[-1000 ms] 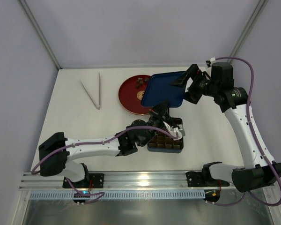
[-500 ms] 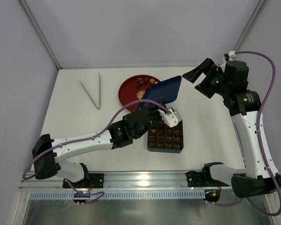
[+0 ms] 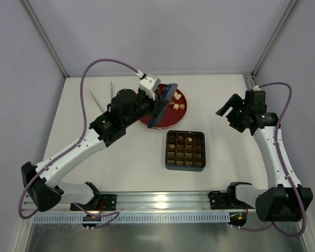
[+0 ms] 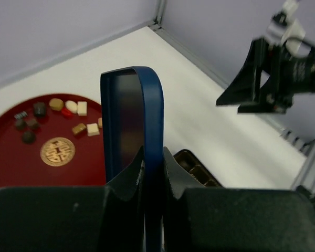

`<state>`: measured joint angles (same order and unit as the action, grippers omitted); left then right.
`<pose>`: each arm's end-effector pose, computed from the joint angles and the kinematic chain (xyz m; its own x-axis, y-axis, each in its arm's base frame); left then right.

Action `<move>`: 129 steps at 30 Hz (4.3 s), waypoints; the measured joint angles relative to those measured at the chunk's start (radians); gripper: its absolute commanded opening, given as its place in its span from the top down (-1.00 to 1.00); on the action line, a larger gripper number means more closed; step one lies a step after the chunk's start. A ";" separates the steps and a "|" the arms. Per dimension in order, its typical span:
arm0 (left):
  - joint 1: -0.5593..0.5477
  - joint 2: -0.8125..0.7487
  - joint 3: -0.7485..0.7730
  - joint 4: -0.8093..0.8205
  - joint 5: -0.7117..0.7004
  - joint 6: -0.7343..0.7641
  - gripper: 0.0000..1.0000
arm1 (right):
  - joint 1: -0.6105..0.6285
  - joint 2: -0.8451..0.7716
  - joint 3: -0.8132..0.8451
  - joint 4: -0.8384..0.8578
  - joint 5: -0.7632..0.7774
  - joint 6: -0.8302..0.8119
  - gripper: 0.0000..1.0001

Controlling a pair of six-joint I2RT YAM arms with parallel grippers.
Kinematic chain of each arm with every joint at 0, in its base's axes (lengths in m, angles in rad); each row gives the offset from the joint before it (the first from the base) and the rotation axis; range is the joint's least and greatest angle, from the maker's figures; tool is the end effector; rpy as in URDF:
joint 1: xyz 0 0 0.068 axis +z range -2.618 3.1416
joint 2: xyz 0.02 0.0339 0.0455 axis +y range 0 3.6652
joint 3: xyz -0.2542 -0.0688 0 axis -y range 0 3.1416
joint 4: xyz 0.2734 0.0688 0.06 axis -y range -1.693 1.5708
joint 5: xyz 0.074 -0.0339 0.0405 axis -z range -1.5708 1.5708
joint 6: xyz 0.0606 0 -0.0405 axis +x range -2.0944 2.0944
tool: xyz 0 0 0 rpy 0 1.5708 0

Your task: Pack the chocolate

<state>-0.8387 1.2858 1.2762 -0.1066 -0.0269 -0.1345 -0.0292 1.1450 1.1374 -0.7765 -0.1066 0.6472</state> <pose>0.2393 -0.2638 0.3992 -0.1741 -0.0068 -0.9847 0.7087 0.6934 -0.1301 0.2840 -0.0018 0.3081 -0.5910 0.6171 -0.5195 0.3887 0.7822 0.4868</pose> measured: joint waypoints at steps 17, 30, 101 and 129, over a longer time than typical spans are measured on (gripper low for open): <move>0.278 -0.045 -0.583 0.636 0.359 -1.099 0.99 | 0.055 0.024 -0.405 0.168 0.085 0.026 0.16; 0.278 0.113 -0.819 1.178 0.296 -1.377 0.99 | 0.194 0.147 -0.483 0.306 0.091 0.066 0.24; 0.331 0.517 -0.935 1.425 0.490 -1.413 0.00 | 0.343 0.223 -0.473 0.432 0.053 0.108 0.21; 0.336 0.250 -0.787 0.732 0.509 -1.073 0.04 | 0.359 0.223 -0.473 0.432 0.062 0.107 0.22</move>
<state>-0.5026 1.5356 0.4896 0.6250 0.4824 -1.2072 0.3302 1.3682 0.6647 -0.3443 -0.0448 0.7544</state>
